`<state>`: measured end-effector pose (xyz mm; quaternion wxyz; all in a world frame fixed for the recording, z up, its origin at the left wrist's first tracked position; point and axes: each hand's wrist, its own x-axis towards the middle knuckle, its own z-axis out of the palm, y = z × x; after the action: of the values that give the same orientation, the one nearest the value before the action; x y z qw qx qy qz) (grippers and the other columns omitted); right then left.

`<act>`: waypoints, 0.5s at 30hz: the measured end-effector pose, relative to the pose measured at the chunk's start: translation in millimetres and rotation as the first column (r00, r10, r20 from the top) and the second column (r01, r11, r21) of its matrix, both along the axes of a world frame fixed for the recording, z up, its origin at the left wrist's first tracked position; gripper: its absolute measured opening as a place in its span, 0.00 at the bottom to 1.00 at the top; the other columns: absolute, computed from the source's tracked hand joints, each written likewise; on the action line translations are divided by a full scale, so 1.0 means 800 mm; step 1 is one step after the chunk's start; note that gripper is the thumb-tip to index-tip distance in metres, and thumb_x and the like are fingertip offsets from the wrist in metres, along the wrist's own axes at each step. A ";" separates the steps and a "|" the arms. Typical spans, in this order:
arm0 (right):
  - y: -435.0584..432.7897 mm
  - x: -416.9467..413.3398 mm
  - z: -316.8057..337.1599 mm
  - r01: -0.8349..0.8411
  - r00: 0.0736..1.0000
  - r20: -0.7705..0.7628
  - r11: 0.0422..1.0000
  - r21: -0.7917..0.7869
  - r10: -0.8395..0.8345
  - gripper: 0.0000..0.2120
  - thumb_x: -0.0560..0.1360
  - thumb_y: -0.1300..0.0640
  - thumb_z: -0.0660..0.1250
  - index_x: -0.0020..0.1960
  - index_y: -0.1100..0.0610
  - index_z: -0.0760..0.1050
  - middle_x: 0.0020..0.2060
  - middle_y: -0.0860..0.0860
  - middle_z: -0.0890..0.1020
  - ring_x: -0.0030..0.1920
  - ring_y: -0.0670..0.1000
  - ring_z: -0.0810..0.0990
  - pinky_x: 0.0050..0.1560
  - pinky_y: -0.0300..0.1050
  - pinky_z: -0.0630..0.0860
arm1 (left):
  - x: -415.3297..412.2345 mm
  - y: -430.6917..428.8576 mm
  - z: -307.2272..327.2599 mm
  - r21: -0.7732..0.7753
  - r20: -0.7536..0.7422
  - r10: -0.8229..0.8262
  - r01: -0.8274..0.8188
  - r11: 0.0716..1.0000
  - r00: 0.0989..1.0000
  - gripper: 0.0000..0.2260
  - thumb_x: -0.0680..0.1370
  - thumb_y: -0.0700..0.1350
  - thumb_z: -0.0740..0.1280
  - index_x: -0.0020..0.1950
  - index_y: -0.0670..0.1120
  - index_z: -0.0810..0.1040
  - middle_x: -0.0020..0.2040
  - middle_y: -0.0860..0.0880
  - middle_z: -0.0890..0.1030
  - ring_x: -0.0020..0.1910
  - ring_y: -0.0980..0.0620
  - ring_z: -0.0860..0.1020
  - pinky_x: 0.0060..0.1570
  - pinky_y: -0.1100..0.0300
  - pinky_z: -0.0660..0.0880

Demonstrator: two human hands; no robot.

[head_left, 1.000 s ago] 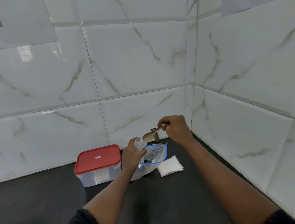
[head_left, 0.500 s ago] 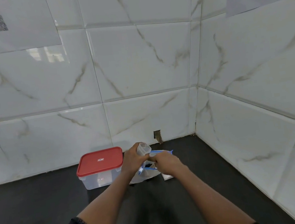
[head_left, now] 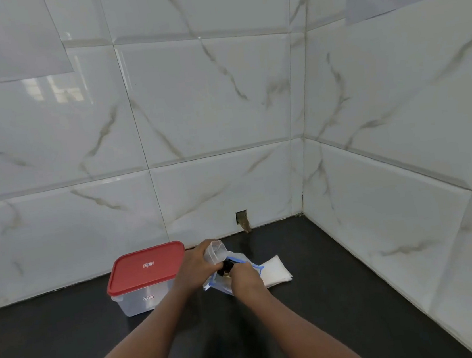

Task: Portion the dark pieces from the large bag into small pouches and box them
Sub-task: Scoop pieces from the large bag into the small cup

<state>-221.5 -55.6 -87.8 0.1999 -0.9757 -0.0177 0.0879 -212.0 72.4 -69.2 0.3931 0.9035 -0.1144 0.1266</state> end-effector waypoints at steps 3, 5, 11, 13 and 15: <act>0.003 0.001 -0.008 0.035 0.999 0.037 0.998 0.048 -0.037 0.16 0.79 0.63 0.61 0.66 0.61 0.72 0.63 0.59 0.75 0.64 0.56 0.75 0.62 0.46 0.71 | -0.006 0.005 -0.010 0.008 0.025 0.014 -0.014 1.000 1.000 0.19 0.67 0.42 0.75 0.57 0.46 0.78 0.49 0.53 0.81 0.47 0.53 0.79 0.46 0.66 0.69; 0.011 0.000 -0.009 0.055 0.998 0.038 0.994 0.099 -0.059 0.16 0.79 0.62 0.61 0.66 0.61 0.72 0.63 0.58 0.76 0.63 0.56 0.75 0.62 0.46 0.72 | -0.009 0.007 -0.009 -0.012 0.032 0.040 -0.040 0.999 0.999 0.17 0.68 0.41 0.74 0.56 0.47 0.79 0.48 0.53 0.81 0.46 0.53 0.78 0.45 0.65 0.68; 0.031 0.005 0.006 0.137 0.990 -0.017 0.928 0.346 -0.139 0.16 0.80 0.62 0.55 0.64 0.62 0.73 0.62 0.59 0.76 0.64 0.57 0.74 0.62 0.44 0.70 | -0.008 0.015 0.001 -0.038 0.059 0.069 -0.067 0.997 0.996 0.16 0.69 0.44 0.75 0.56 0.48 0.78 0.46 0.52 0.81 0.44 0.52 0.78 0.41 0.69 0.69; 0.037 0.008 0.009 0.156 0.988 -0.051 0.905 0.395 -0.148 0.16 0.80 0.61 0.55 0.64 0.61 0.73 0.62 0.57 0.76 0.64 0.55 0.73 0.62 0.43 0.70 | -0.009 0.019 0.003 -0.059 0.044 0.076 -0.074 0.996 0.996 0.15 0.70 0.43 0.74 0.55 0.48 0.78 0.46 0.52 0.81 0.44 0.53 0.78 0.40 0.74 0.68; 0.046 0.014 0.011 0.195 0.981 -0.102 0.877 0.440 -0.167 0.16 0.80 0.60 0.56 0.65 0.60 0.73 0.62 0.55 0.77 0.64 0.54 0.74 0.62 0.41 0.69 | -0.010 0.023 0.003 -0.061 0.043 0.083 -0.080 0.995 0.996 0.15 0.69 0.43 0.74 0.55 0.48 0.78 0.46 0.53 0.81 0.44 0.53 0.79 0.41 0.73 0.69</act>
<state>-210.3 -19.0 -78.7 0.4269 -0.8976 0.0599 0.0920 -220.1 90.8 -66.5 0.4114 0.8924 -0.0824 0.1662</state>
